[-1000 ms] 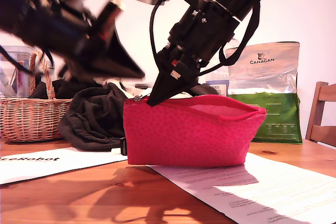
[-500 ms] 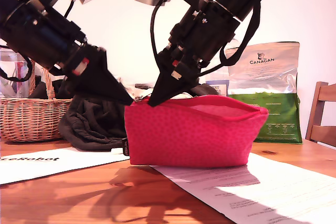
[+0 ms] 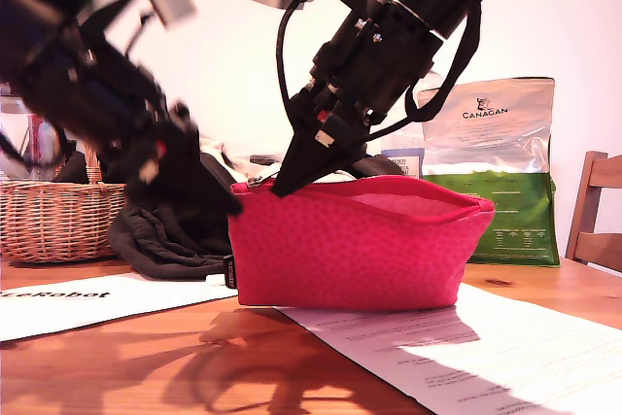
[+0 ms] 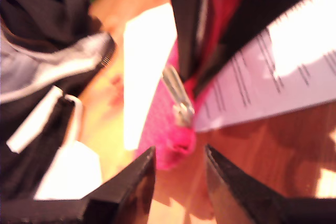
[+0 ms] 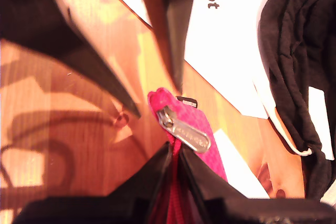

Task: Close the zipper in the zip bag in front of you

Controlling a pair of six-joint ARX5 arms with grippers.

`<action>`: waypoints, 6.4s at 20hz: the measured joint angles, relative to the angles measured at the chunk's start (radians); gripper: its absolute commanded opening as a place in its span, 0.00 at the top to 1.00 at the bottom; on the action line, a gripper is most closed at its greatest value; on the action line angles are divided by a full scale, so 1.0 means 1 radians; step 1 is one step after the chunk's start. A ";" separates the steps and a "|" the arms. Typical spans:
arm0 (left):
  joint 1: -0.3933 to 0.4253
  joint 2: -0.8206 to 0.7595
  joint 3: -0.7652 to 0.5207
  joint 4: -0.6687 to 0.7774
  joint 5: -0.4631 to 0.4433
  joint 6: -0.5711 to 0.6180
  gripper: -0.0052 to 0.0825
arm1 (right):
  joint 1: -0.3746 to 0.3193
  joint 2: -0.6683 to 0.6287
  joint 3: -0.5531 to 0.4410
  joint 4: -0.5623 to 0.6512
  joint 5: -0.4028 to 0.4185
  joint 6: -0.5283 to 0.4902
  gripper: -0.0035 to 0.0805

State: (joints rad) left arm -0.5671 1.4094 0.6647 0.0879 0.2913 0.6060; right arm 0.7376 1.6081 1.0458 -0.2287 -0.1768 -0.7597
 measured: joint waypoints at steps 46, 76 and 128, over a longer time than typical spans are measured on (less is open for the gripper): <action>-0.047 0.002 0.054 -0.109 0.039 -0.183 0.97 | 0.009 -0.042 0.218 -0.580 -0.105 0.702 0.70; -0.035 0.071 0.784 -1.110 -0.034 -0.053 0.97 | 0.100 -0.276 0.216 -0.370 0.029 0.417 0.68; -0.062 0.097 0.784 -1.122 -0.110 -0.053 0.97 | 0.047 -0.097 0.216 -0.316 -0.026 0.422 0.95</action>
State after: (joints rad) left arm -0.6289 1.5059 1.4483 -1.0336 0.1814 0.5533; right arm 0.7849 1.5116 1.2621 -0.5446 -0.2031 -0.3382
